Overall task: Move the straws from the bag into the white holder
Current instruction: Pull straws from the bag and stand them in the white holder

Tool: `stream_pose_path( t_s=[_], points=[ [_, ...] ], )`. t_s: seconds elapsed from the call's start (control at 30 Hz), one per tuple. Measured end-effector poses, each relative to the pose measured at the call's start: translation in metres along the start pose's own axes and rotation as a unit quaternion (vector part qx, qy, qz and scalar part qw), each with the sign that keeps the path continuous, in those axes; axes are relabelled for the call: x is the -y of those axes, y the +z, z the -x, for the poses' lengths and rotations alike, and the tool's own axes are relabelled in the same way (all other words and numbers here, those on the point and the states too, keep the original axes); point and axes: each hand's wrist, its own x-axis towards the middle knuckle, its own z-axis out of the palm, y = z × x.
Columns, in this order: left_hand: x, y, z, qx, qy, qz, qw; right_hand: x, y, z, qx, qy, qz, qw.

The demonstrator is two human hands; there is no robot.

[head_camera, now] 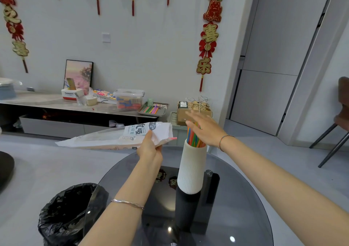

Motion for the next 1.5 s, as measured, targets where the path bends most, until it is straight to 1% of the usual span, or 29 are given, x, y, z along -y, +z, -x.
stream_pose_path(
  t_s=[0.03,0.07,0.1,0.13,0.17,0.2,0.23,0.3,0.33,0.37,0.4,0.43,0.47,0.5,0.53,0.57,0.6,0.63,0.73,0.87,0.93,1.03,1.13,1.23,1.3,1.37,1.43,1.47,1.5],
  points=[
    [0.0,-0.001,-0.001,-0.002,0.001,0.002,1.0,0.004,0.003,0.0,0.013,0.007,0.013,1.0],
    [-0.001,-0.002,-0.002,-0.008,0.002,0.004,1.0,0.01,0.007,0.0,-0.012,0.001,-0.003,1.0],
    [-0.002,-0.002,-0.003,-0.013,0.001,0.004,1.0,0.02,0.011,0.001,-0.077,-0.016,-0.064,0.995],
    [-0.004,-0.002,-0.003,-0.014,0.001,0.005,1.0,0.033,0.016,0.003,-0.157,-0.029,-0.158,0.974],
    [-0.006,-0.002,-0.004,-0.014,0.007,0.006,1.0,0.048,0.02,0.005,-0.222,-0.03,-0.259,0.94],
    [-0.007,-0.003,-0.006,-0.016,0.018,0.006,1.0,0.063,0.024,0.006,-0.257,-0.014,-0.35,0.901],
    [-0.009,-0.002,-0.007,-0.018,0.032,0.001,0.999,0.075,0.03,0.005,-0.266,0.021,-0.425,0.865],
    [-0.014,-0.002,-0.008,-0.024,0.062,-0.029,0.997,0.093,0.044,0.001,-0.215,0.13,-0.559,0.79],
    [-0.018,-0.003,-0.009,-0.027,0.082,-0.058,0.995,0.1,0.05,-0.002,-0.171,0.194,-0.624,0.737],
    [-0.021,-0.004,-0.011,-0.03,0.106,-0.092,0.99,0.105,0.055,-0.005,-0.124,0.251,-0.684,0.673],
    [-0.024,-0.007,-0.013,-0.026,0.134,-0.129,0.982,0.108,0.06,-0.006,-0.082,0.285,-0.741,0.603],
    [-0.028,-0.009,-0.014,-0.017,0.165,-0.162,0.973,0.112,0.064,-0.008,-0.048,0.296,-0.79,0.536],
    [-0.032,-0.012,-0.016,-0.004,0.192,-0.194,0.962,0.114,0.068,-0.009,-0.022,0.296,-0.827,0.477],
    [-0.034,-0.014,-0.017,0.008,0.214,-0.223,0.951,0.115,0.072,-0.01,-0.003,0.293,-0.855,0.428],
    [-0.037,-0.015,-0.018,0.02,0.23,-0.251,0.94,0.118,0.075,-0.01,0.008,0.288,-0.874,0.391],
    [-0.039,-0.016,-0.019,0.031,0.24,-0.279,0.929,0.12,0.078,-0.01,0.017,0.281,-0.887,0.366],
    [-0.04,-0.017,-0.021,0.041,0.249,-0.31,0.917,0.123,0.081,-0.011,0.024,0.271,-0.895,0.353],
    [-0.04,-0.017,-0.022,0.053,0.26,-0.341,0.902,0.126,0.083,-0.011,0.029,0.261,-0.9,0.348],
    [-0.041,-0.016,-0.02,0.088,0.283,-0.396,0.869,0.13,0.086,-0.009,0.029,0.254,-0.898,0.359],
    [-0.048,-0.014,-0.018,0.105,0.308,-0.388,0.862,0.127,0.09,-0.008,0.007,0.267,-0.885,0.38],
    [-0.051,-0.012,-0.017,0.109,0.316,-0.373,0.866,0.125,0.091,-0.007,0.002,0.271,-0.874,0.403],
    [-0.057,-0.007,-0.014,0.116,0.319,-0.338,0.878,0.124,0.092,-0.006,0.023,0.28,-0.837,0.47],
    [-0.064,-0.002,-0.014,0.088,0.319,-0.29,0.898,0.121,0.09,-0.008,0.024,0.276,-0.792,0.544],
    [-0.068,-0.005,-0.015,0.04,0.312,-0.211,0.926,0.114,0.082,-0.016,-0.036,0.247,-0.74,0.624],
    [-0.068,-0.008,-0.016,0.006,0.288,-0.156,0.945,0.108,0.074,-0.018,-0.07,0.222,-0.703,0.672],
    [-0.067,-0.01,-0.016,-0.036,0.255,-0.118,0.959,0.103,0.067,-0.02,-0.105,0.209,-0.676,0.699],
    [-0.068,-0.011,-0.015,-0.069,0.209,-0.071,0.973,0.098,0.061,-0.022,-0.153,0.208,-0.656,0.71],
    [-0.069,-0.011,-0.015,-0.077,0.188,-0.046,0.978,0.097,0.058,-0.023,-0.179,0.209,-0.66,0.699],
    [-0.069,-0.011,-0.015,-0.081,0.172,-0.025,0.982,0.096,0.055,-0.024,-0.2,0.208,-0.679,0.675]
  ],
)
